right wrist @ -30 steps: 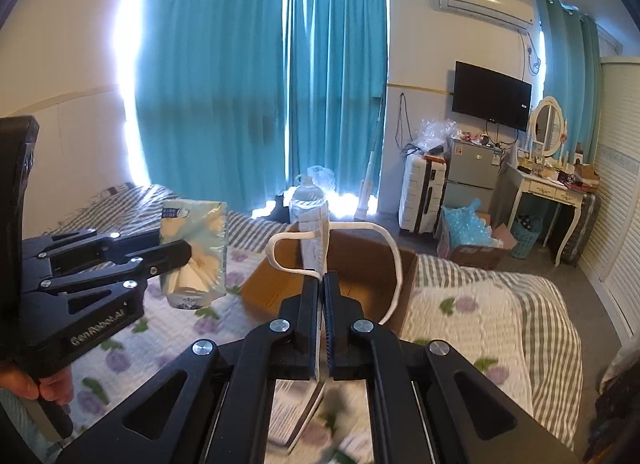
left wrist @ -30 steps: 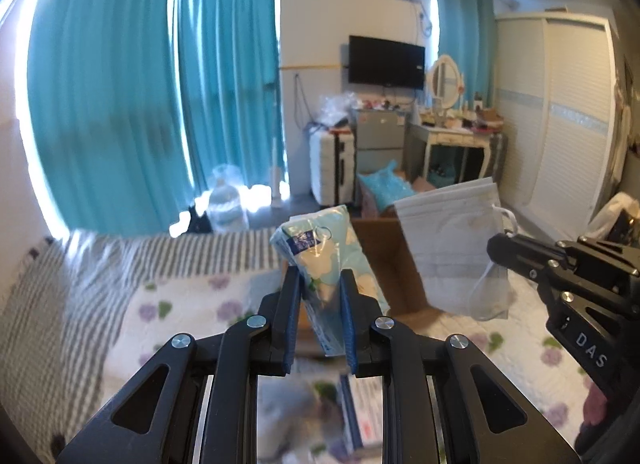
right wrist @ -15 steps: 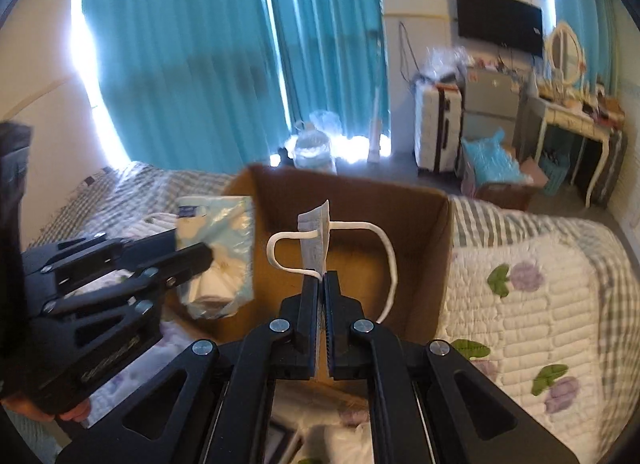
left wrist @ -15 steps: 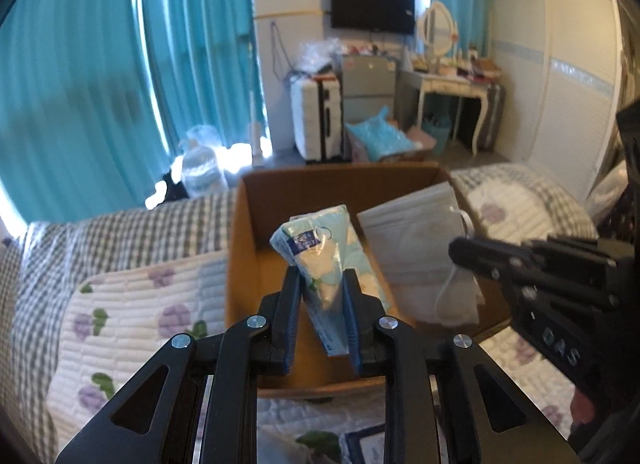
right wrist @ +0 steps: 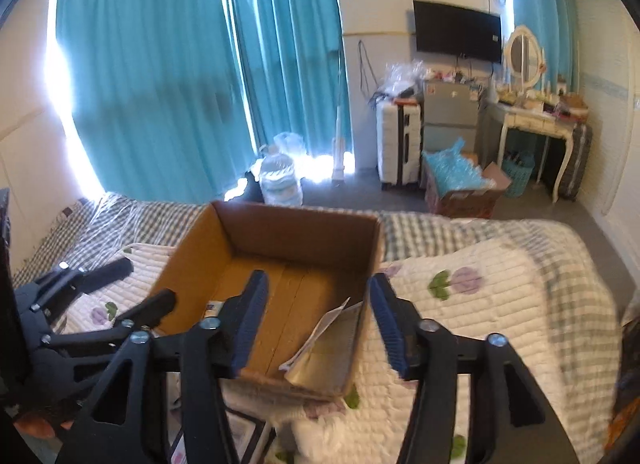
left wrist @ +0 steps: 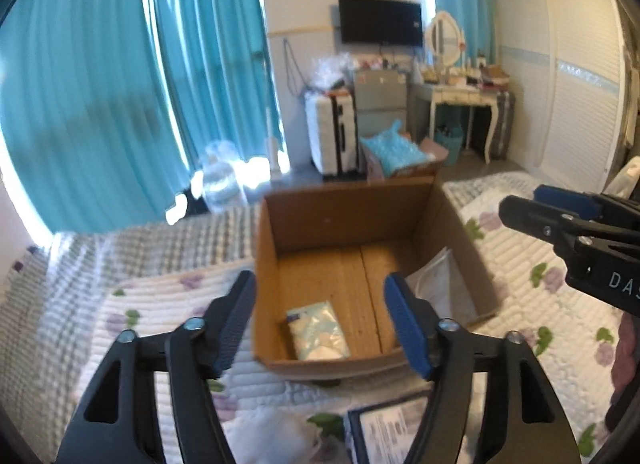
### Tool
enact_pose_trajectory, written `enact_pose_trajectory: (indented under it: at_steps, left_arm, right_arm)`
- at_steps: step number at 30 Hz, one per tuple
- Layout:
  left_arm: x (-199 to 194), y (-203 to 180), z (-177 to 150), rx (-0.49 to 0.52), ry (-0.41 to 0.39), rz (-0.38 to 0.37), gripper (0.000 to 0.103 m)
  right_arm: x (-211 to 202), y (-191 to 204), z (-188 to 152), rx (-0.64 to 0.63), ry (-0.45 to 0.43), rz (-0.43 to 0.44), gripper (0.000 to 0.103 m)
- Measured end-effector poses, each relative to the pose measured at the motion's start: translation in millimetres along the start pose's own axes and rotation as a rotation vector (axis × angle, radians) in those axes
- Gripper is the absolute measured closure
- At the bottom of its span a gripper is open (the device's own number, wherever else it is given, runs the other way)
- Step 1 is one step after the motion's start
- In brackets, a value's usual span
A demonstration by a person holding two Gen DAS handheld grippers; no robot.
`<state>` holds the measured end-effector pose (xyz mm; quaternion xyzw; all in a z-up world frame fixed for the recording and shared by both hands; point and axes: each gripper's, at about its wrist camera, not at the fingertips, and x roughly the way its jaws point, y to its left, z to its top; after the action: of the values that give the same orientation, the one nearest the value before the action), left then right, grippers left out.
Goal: Organize soft objects
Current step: 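Carry both items over the box and open both tools to drop them, then grasp the lace-trimmed white cloth with the left tool while the right tool grasps the green-banded socks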
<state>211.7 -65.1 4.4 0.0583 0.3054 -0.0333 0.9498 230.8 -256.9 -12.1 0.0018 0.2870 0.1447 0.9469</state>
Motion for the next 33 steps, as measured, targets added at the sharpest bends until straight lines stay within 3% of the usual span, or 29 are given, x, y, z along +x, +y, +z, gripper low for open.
enact_pose_trajectory:
  at_steps: [3,7,8,10,13,16,22,28,33]
  left_arm:
    - [-51.3,0.8,5.8,-0.008,-0.077,0.028,0.023]
    - [-116.3,4.1,7.7,-0.034,-0.138,0.041,0.018]
    - [-127.8,6.1,6.4,-0.043,-0.144,0.045,0.017]
    - [-147.1,8.6,3.4,-0.052,-0.153,0.054,0.017]
    - [-172.8,9.0,-8.7,-0.063,-0.164,0.077,0.017]
    - [-179.3,12.7,-26.8,-0.09,-0.123,0.078,0.017]
    - [-146.5,17.8,-83.3,-0.139,0.001,0.088,0.017]
    - [-92.3,6.7,-145.7,-0.156,0.139,0.044,0.017]
    - [-59.4,-3.9,-182.5,-0.128,0.214,0.068,0.018]
  right_arm:
    - [-49.1,13.1,9.7,-0.055,-0.038,-0.032,0.039]
    - [-115.8,30.3,14.3,-0.101,-0.067,-0.066,0.024]
    - [-127.7,34.7,13.5,-0.109,-0.065,-0.066,0.022]
    - [-153.1,43.0,9.7,-0.122,-0.056,-0.075,0.01]
    - [-182.7,52.4,-3.9,-0.148,-0.042,-0.086,0.006]
    - [-194.5,55.1,-22.4,-0.145,-0.021,-0.084,0.006]
    - [-165.3,52.0,-76.1,-0.145,0.081,-0.073,0.006]
    - [-97.5,39.4,-135.3,-0.084,0.237,-0.105,0.006]
    - [-39.5,30.9,-168.5,-0.066,0.35,-0.134,0.006]
